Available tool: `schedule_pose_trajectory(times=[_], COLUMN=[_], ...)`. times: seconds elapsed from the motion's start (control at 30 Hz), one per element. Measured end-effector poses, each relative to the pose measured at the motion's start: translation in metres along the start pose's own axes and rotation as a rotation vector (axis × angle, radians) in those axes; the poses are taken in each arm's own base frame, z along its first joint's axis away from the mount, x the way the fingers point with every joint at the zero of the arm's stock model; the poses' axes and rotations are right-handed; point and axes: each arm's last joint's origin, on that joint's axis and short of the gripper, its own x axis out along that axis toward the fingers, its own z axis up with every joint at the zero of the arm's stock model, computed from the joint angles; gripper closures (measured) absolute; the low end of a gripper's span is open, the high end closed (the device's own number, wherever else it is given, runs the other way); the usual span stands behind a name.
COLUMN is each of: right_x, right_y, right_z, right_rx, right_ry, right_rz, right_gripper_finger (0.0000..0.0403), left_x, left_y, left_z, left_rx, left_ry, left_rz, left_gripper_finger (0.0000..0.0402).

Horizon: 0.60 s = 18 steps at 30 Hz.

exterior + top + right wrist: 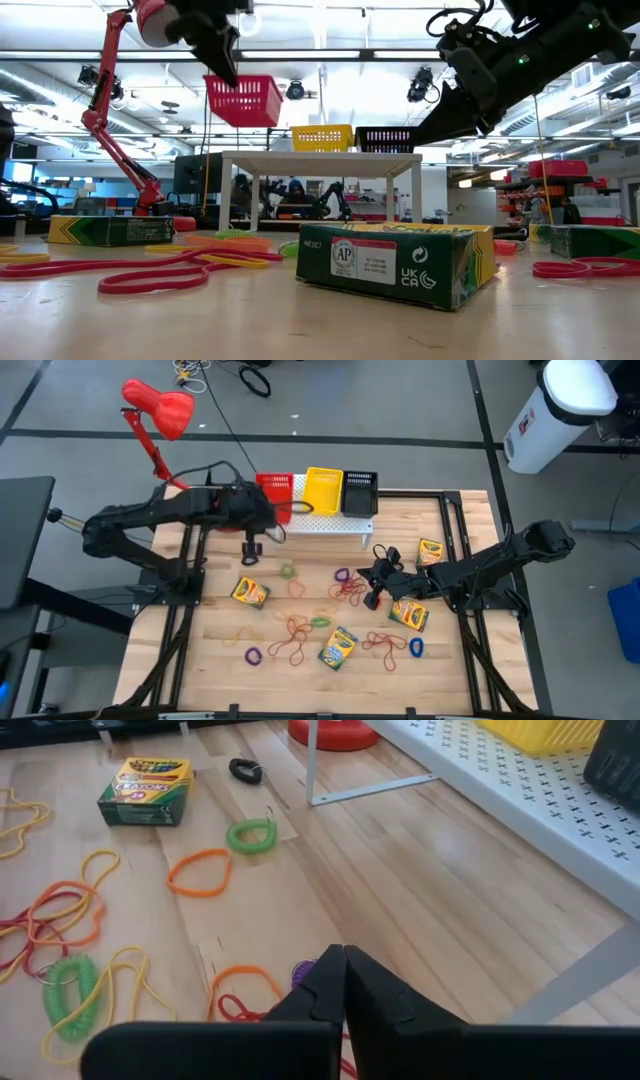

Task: Pick & Place Office Desk Supplies
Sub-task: Put the red bin on the shelf

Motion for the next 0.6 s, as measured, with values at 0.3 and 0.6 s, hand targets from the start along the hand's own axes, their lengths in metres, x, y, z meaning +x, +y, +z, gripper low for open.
schedule_pose_trajectory(times=[0.3, 0.6], right_x=[0.0, 0.0], right_y=[0.0, 0.0], right_z=[0.0, 0.0], right_rx=[0.0, -0.002], right_ry=[0.002, 0.001], right_rz=[0.007, 0.008], right_gripper_finger=[0.0398, 0.0398], left_x=[0.026, 0.049], left_y=[0.041, 0.054], left_z=[-0.011, -0.02], left_rx=[0.004, 0.01], left_ry=[-0.076, -0.003], left_rz=[-0.074, -0.102], left_gripper_finger=[0.0384, 0.0384])
